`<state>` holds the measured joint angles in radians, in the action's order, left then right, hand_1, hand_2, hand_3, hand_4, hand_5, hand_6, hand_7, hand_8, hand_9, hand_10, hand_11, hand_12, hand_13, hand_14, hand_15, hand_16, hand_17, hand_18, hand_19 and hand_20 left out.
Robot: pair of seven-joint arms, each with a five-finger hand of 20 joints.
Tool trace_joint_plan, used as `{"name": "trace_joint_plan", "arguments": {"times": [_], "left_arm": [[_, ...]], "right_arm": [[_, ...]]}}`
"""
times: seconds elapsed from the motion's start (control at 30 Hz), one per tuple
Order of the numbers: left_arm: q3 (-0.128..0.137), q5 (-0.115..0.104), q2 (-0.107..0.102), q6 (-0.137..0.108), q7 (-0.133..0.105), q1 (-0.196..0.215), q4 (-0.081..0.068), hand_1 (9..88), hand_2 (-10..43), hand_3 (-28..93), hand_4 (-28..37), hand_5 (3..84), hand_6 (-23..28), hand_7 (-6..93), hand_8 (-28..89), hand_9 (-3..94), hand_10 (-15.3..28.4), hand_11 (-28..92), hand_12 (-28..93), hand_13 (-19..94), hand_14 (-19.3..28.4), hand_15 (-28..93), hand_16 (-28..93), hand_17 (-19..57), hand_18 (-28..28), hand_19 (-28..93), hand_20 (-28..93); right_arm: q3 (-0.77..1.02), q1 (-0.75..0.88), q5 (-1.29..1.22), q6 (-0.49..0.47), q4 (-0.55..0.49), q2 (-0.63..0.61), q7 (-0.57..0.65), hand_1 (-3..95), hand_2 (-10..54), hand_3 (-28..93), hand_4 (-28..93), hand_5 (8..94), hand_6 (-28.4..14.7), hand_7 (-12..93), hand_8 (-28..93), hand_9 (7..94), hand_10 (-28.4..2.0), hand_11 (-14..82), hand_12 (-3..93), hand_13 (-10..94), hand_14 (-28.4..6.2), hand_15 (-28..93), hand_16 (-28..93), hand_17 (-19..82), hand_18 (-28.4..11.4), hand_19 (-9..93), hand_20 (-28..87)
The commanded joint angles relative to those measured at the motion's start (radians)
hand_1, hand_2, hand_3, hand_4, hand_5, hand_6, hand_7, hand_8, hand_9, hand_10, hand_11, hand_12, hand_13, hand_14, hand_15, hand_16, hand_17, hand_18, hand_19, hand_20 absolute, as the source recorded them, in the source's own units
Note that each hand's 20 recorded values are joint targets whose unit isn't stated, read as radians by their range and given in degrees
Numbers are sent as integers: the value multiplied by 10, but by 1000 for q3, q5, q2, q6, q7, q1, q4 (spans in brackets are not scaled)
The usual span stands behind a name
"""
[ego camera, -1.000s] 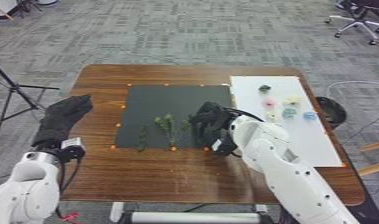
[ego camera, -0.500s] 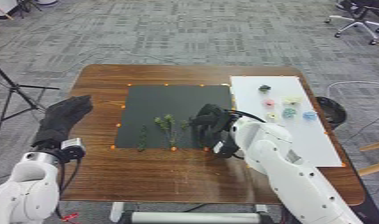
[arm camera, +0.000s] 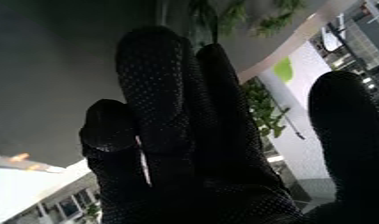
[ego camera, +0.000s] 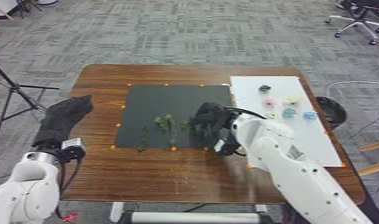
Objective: Arrange flowers
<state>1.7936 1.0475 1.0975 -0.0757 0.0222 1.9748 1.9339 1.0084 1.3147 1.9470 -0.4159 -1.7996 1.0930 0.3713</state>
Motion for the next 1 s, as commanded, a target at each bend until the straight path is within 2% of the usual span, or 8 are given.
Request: {"name": "trace_joint_plan", "arguments": {"times": [0.03,0.3,0.47,0.63,0.77,0.87,0.93,1.0], "left_arm": [[-1,-2,1,8,1,2,4,281,42,644,-197,470,59,175,-67,415,142,209,123,329,181,164,41,26,146,127,169],[-2,0,7,12,-4,-3,2,282,41,644,-197,470,59,175,-68,415,142,209,124,329,181,163,41,26,146,128,169],[7,1,10,3,-10,4,0,281,42,644,-197,469,58,176,-67,415,142,209,124,329,181,163,40,26,146,128,169],[-9,3,6,-40,-77,9,-9,281,42,644,-198,470,57,177,-67,424,143,213,125,334,182,167,41,27,146,128,169],[-26,19,0,-72,-127,6,-20,283,42,648,-200,480,56,185,-68,444,144,222,125,349,185,178,41,31,146,127,169],[-30,46,-1,-89,-154,9,-24,285,42,652,-202,485,56,188,-72,453,143,225,123,356,185,188,38,37,144,127,171],[-34,64,0,-88,-158,5,-28,285,41,656,-203,489,56,189,-73,458,144,229,124,358,184,190,34,39,142,125,170],[-30,58,3,-83,-157,10,-27,287,40,658,-203,492,55,191,-73,460,144,232,125,361,183,192,33,41,141,123,171]], "right_arm": [[5,-56,-3,-1,-35,-26,-35,179,75,620,-37,581,-48,153,-19,695,-154,96,162,787,-118,494,343,431,-227,851,558],[82,-32,39,17,-112,-86,-55,194,62,613,-43,584,-47,153,-19,688,-155,96,165,768,-125,490,345,417,-230,840,557],[194,26,166,126,-183,-175,-99,239,-6,625,-55,545,-48,160,-22,638,-171,89,179,655,-164,425,317,298,-241,685,537],[314,115,216,260,-229,-256,-134,226,-84,620,-107,506,-50,146,-26,576,-170,79,183,573,-167,286,328,235,-229,516,487],[399,177,211,224,-244,-295,-152,191,-95,571,-216,476,-66,84,-27,523,-175,70,182,526,-170,165,345,227,-222,329,404],[431,226,217,245,-229,-316,-162,265,-95,392,-274,449,-78,53,-32,482,-184,61,175,461,-189,134,314,227,-231,228,357],[448,277,257,333,-210,-331,-198,261,-95,418,-274,444,-79,49,-32,493,-183,63,175,490,-183,145,309,241,-228,279,393],[424,301,311,428,-187,-345,-180,234,-95,582,-242,463,-60,88,-37,586,-162,89,185,615,-144,211,326,271,-220,425,476]]}}
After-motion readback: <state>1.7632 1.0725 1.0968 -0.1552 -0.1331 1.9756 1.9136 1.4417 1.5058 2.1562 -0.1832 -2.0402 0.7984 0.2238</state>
